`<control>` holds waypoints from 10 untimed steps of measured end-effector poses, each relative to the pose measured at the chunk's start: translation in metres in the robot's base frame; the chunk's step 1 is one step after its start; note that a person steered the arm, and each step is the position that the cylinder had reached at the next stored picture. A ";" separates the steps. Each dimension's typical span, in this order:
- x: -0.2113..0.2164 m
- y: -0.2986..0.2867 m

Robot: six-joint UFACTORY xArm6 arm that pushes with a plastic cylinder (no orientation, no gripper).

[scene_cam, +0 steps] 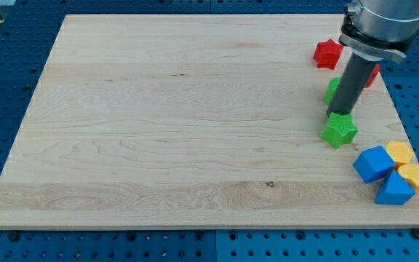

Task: Place the green blocks at the top of the blue blocks and yellow blocks

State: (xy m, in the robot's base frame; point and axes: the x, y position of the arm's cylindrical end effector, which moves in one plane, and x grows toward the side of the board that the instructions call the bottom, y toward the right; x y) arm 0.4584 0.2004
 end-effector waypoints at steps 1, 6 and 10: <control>0.000 0.002; 0.002 -0.036; 0.009 -0.034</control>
State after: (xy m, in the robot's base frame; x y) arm 0.4672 0.1668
